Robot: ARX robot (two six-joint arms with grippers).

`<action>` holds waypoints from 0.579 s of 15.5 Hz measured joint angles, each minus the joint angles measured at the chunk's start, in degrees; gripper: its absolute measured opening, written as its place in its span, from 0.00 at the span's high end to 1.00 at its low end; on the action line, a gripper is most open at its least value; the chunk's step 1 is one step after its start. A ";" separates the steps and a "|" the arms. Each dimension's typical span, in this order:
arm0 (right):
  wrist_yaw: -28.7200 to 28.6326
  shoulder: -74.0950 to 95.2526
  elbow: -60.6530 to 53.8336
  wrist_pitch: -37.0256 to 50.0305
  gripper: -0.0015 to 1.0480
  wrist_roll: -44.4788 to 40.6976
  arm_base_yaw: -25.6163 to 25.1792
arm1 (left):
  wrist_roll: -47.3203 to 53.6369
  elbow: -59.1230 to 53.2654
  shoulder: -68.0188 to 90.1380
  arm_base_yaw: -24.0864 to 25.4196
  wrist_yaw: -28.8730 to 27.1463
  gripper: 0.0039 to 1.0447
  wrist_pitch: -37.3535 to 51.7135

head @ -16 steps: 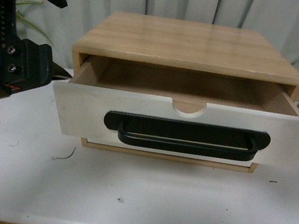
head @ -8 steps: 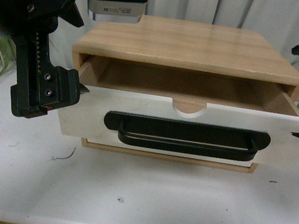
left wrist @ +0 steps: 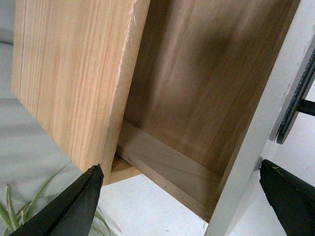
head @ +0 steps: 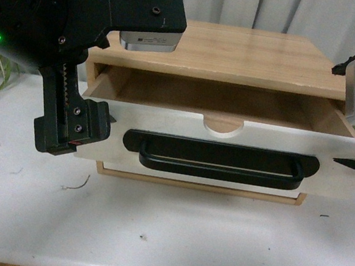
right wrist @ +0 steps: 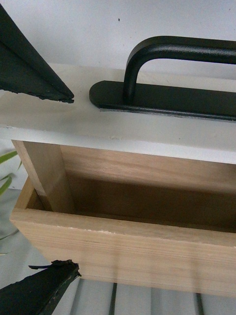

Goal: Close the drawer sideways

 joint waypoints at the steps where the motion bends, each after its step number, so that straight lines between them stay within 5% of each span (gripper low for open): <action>1: 0.17 0.46 0.11 0.48 0.06 -0.02 0.24 | 0.00 -0.11 0.37 0.17 -0.07 0.06 0.59; 9: 1.42 4.00 3.15 1.70 0.06 -0.37 -0.59 | -0.79 0.26 3.32 0.09 -1.11 0.06 3.19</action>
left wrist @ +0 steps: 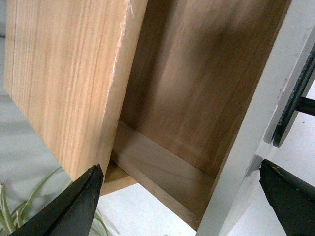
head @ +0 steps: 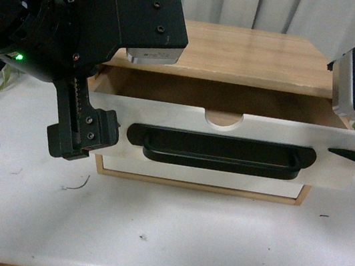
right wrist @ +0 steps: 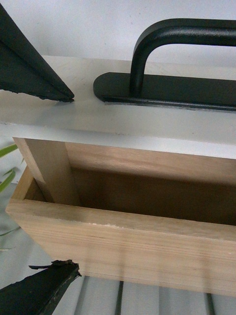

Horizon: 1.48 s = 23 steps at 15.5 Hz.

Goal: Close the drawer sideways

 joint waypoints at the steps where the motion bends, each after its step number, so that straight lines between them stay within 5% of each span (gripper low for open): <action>1: 0.17 0.57 0.57 0.00 0.06 0.02 -0.28 | -0.81 0.35 0.28 -0.07 -0.17 0.06 0.39; 23: 4.04 11.08 12.63 3.04 0.06 2.08 -1.01 | -4.48 11.82 12.39 -0.44 -4.68 0.06 6.71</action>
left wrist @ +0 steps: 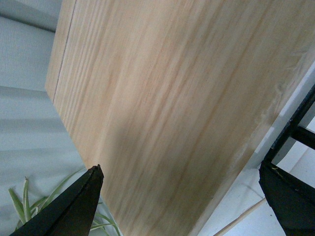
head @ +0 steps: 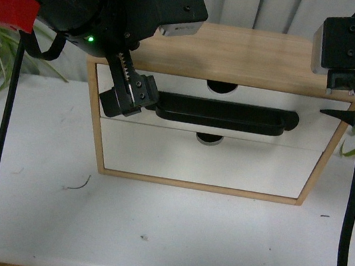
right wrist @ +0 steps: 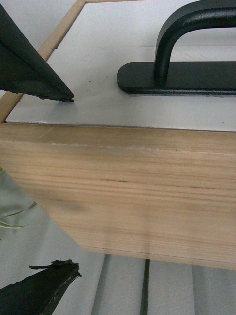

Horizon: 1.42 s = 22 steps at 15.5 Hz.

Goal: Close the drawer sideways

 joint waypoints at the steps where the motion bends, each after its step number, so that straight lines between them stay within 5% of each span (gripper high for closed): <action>1: -0.02 0.00 0.00 0.17 0.06 0.11 0.00 | -0.15 0.09 0.02 -0.09 -0.11 0.06 -0.02; 8: -1.27 -1.44 -2.21 1.07 0.06 3.52 -0.44 | -3.43 -1.84 -2.62 -1.84 3.02 0.06 -0.66; 14: -7.74 -13.05 -13.22 8.57 0.06 18.84 -3.34 | -8.57 -14.51 -17.25 -0.31 8.48 0.06 1.03; 17: -4.61 -17.18 -17.94 17.55 0.06 38.69 -6.54 | -21.38 -19.80 -24.04 6.86 12.55 0.06 10.64; 22: -0.81 -29.11 -31.28 23.34 0.06 81.53 -13.18 | -46.10 -38.38 -42.82 20.22 10.78 0.06 17.42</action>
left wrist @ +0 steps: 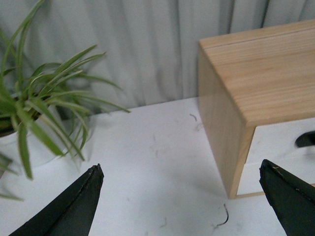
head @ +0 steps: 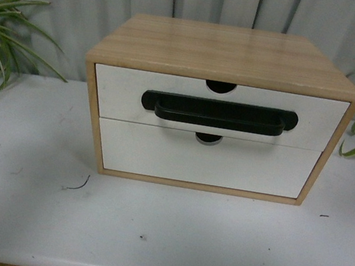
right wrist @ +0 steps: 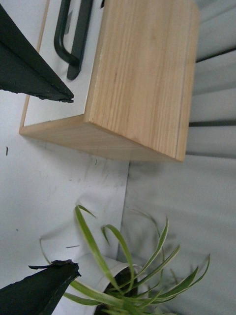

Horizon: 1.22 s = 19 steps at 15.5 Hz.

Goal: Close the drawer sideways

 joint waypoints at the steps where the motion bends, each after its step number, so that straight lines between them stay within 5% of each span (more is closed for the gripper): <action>1: 9.14 -15.91 -13.57 8.22 0.34 7.96 -1.07 | -5.81 -12.55 -13.38 0.72 -0.46 0.33 10.97; 2: 11.89 -30.08 -24.46 6.73 0.77 8.92 1.51 | -7.19 -20.44 -19.56 0.63 -0.42 0.78 10.45; 3: 12.63 -32.46 -27.21 6.19 0.93 8.98 2.36 | -7.21 -21.79 -22.43 0.63 -0.46 0.94 10.14; 4: 17.51 -35.39 -29.27 5.44 0.98 9.09 6.19 | -7.39 -23.61 -25.07 0.70 -0.46 0.99 8.87; 19: 17.97 -51.04 -35.74 -3.43 0.98 9.07 7.82 | -7.39 -29.97 -39.63 0.70 -0.44 0.99 0.81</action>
